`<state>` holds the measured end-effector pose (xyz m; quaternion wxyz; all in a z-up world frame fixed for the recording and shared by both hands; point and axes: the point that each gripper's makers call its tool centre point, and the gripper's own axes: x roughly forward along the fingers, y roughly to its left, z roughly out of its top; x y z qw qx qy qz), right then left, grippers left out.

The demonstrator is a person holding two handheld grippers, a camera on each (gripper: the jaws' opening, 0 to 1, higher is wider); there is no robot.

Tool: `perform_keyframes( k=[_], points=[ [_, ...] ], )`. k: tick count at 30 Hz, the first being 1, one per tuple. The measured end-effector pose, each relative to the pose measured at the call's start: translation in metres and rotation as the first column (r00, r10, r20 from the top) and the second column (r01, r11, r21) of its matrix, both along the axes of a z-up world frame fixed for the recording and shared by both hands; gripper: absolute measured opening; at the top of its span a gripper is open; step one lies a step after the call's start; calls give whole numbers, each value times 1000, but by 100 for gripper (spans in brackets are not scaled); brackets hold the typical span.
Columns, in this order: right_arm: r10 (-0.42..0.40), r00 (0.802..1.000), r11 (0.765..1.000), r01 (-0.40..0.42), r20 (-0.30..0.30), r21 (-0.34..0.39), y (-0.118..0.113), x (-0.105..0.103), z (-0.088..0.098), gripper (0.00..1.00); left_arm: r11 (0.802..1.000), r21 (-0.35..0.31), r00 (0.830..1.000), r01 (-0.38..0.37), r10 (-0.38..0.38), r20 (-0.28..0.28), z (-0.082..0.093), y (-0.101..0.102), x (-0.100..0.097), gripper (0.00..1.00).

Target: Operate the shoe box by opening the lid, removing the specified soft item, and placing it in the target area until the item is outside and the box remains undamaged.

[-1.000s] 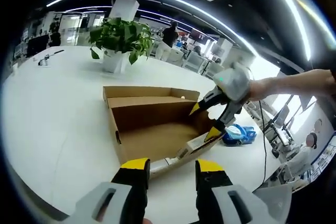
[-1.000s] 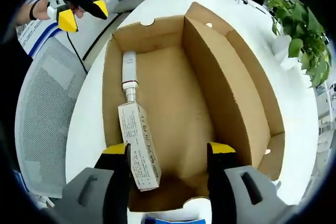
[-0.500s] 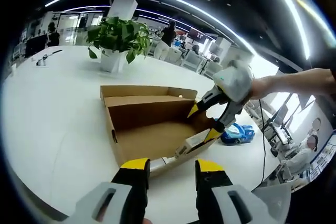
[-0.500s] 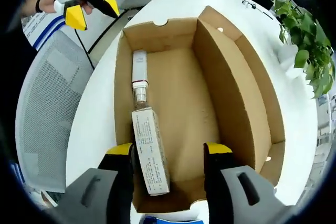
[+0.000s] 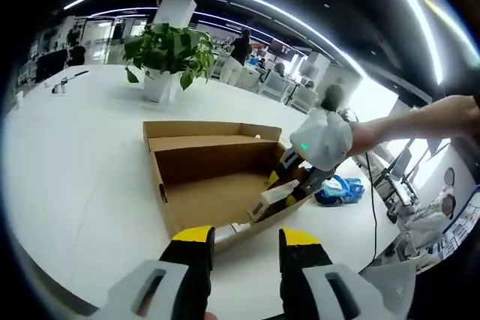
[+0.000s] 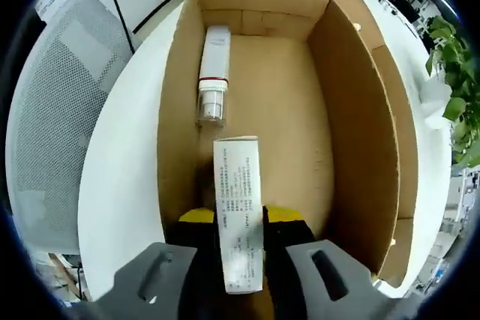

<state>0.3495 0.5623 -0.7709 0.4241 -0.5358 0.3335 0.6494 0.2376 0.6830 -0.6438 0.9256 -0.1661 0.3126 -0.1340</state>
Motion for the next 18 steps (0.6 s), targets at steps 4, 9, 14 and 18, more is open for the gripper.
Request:
perform_keyframes(
  k=[4,9,14,18],
  points=[
    [-36,999,999,36,2,15,1,6,4,18,1000,0,1000,-4,4,-7,-3,3,0,34],
    [-27,1000,1000,27,1,13,-2,6,3,18,1000,-2,1000,-2,2,-9,-3,2,4,34],
    [-33,999,999,33,5,19,-2,8,7,18,1000,-1,1000,8,-8,-5,-2,-2,10,34],
    [-45,999,998,45,3,53,3,10,17,18,1000,-2,1000,7,-7,-4,-1,-2,12,34]
  ],
)
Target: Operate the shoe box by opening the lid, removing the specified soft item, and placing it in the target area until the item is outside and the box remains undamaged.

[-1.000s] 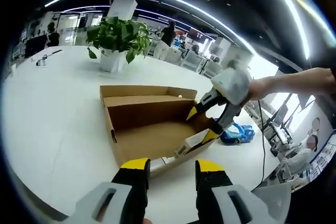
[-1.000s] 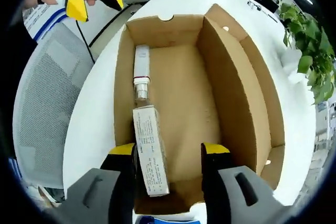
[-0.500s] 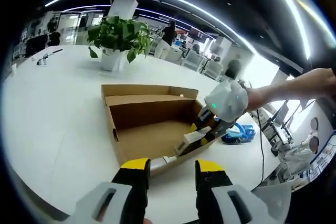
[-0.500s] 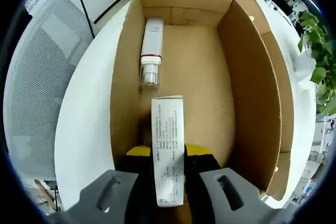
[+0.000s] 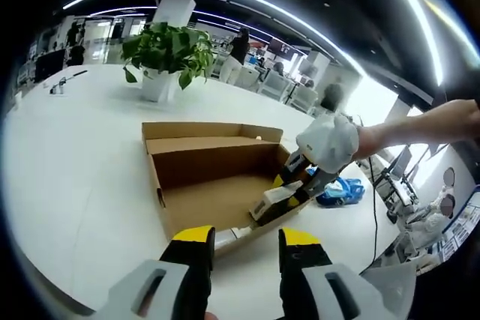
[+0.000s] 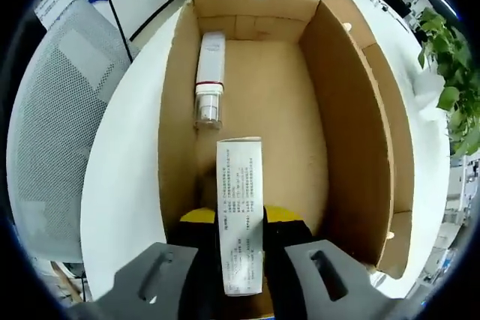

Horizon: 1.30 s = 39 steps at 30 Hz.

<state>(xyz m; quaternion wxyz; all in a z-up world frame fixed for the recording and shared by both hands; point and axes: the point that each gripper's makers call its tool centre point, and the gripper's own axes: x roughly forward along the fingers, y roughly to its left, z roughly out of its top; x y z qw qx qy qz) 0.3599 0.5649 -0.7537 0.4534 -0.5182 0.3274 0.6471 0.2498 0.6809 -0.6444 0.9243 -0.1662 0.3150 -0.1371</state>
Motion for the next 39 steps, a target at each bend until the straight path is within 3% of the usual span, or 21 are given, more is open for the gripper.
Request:
perform_keyframes(
  k=[6,19,39],
  points=[
    [-20,1000,999,20,5,47,5,5,18,18,1000,2,1000,8,-8,0,1,-3,2,34],
    [31,997,991,-40,74,125,4,12,72,18,1000,3,999,30,-30,9,9,-18,10,34],
    [43,990,984,-65,133,167,-21,6,113,18,998,8,998,63,-63,29,21,-38,21,34]
  ],
)
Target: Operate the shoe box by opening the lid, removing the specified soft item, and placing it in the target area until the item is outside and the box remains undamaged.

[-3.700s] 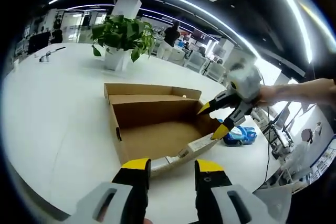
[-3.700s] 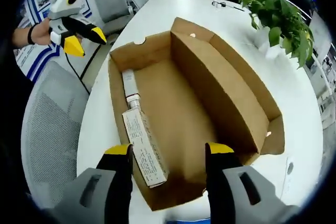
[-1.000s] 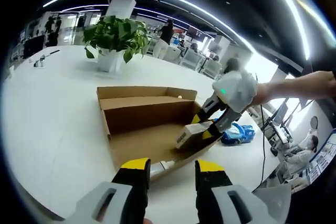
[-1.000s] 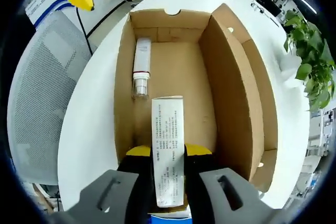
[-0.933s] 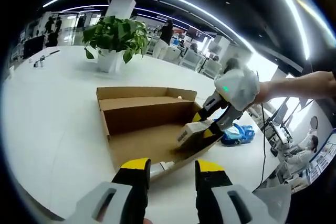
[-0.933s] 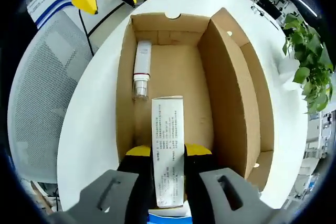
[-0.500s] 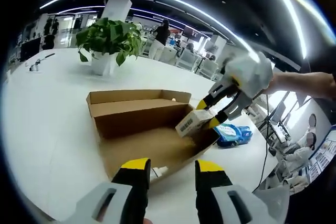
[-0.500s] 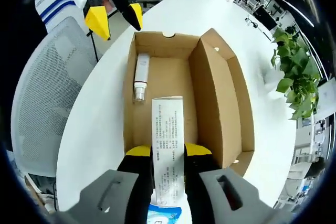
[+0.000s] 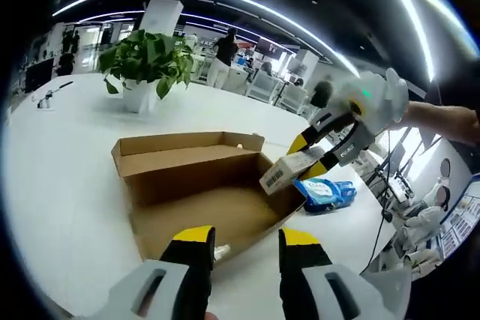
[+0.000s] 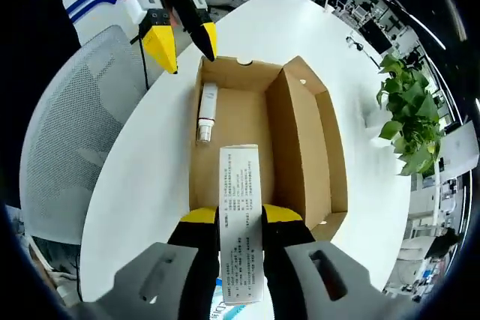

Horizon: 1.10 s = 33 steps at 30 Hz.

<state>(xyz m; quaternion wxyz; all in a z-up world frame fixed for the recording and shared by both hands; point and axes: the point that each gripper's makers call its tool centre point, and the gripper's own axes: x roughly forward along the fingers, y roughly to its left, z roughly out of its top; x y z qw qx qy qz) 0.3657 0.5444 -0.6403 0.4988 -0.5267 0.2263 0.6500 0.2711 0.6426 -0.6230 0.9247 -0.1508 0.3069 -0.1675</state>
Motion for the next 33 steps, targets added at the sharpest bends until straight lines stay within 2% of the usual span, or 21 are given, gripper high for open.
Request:
perform_keyframes(
  k=[8,17,22,26,33],
  points=[
    [-53,999,999,53,11,8,-25,5,5,18,1000,4,1000,26,-26,4,4,-11,4,34],
    [-152,988,988,152,15,-16,-76,10,-2,18,998,7,998,61,-61,9,7,-25,10,34],
    [-256,967,966,256,3,-22,-117,17,-7,18,996,9,997,83,-83,7,6,-33,15,34],
    [-290,957,956,290,9,-44,-148,17,-11,18,994,15,994,106,-106,6,5,-42,19,34],
    [-430,903,901,430,10,-62,-222,19,-18,18,990,10,990,142,-142,3,6,-64,25,34]
  ],
)
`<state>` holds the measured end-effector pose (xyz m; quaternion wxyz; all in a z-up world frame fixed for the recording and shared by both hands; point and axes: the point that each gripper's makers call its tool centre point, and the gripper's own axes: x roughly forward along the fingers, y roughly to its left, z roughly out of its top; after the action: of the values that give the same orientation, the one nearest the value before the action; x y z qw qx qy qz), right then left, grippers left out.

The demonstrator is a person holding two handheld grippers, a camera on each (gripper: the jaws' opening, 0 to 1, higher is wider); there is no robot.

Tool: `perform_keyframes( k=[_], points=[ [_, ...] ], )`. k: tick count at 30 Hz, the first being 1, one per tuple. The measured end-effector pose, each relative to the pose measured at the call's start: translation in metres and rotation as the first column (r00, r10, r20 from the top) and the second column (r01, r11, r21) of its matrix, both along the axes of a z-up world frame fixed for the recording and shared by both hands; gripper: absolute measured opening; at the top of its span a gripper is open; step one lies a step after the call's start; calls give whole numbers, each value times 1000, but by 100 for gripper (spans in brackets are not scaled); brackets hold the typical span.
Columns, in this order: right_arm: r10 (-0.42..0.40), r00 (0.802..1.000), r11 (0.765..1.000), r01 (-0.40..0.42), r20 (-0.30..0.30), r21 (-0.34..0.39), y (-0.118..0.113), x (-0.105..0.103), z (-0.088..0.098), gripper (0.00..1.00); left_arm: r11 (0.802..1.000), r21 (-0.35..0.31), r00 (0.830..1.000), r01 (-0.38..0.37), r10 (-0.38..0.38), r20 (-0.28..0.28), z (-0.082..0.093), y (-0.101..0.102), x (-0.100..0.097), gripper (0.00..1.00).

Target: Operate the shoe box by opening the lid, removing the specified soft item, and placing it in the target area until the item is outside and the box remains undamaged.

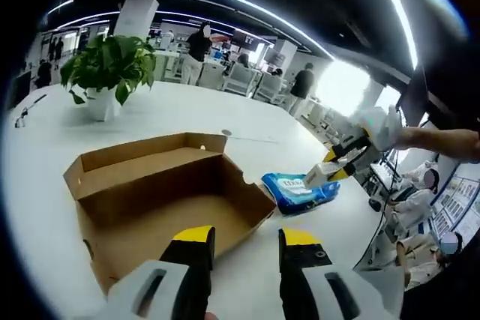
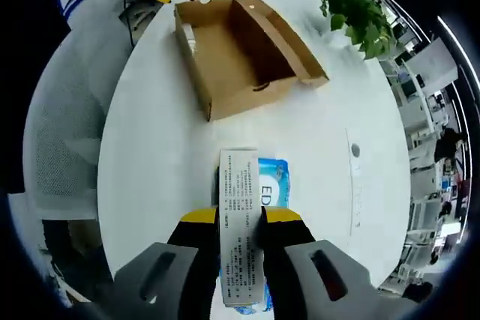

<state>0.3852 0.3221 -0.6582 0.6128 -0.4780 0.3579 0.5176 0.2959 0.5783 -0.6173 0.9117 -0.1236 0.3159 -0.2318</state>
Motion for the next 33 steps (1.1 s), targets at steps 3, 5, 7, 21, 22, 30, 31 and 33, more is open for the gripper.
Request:
perform_keyframes(
  k=[3,5,7,21,22,30,31,33],
  points=[
    [-51,999,999,51,-3,-11,-29,-2,-4,18,1000,-1,1000,18,-18,-1,1,-11,2,34],
    [-84,996,996,84,-7,-12,-43,-3,-6,18,999,1,999,32,-32,-2,1,-17,3,34],
    [-102,995,995,101,-15,-26,-62,-8,-12,18,999,5,999,47,-47,-3,0,-25,4,34],
    [-259,965,964,256,-48,-68,-159,-34,-31,18,995,33,995,97,-96,-14,-4,-56,8,35],
    [-265,963,963,262,-51,-69,-163,-35,-32,18,994,37,995,100,-100,-16,-5,-58,8,35],
    [-303,951,952,299,-66,-73,-189,-39,-39,18,993,42,993,115,-114,-26,-8,-72,10,36],
    [-304,950,951,299,-67,-74,-191,-38,-40,18,992,43,993,116,-115,-26,-8,-73,11,36],
    [-303,951,951,298,-66,-76,-192,-36,-40,18,992,43,993,117,-116,-27,-8,-74,13,36]
  ],
)
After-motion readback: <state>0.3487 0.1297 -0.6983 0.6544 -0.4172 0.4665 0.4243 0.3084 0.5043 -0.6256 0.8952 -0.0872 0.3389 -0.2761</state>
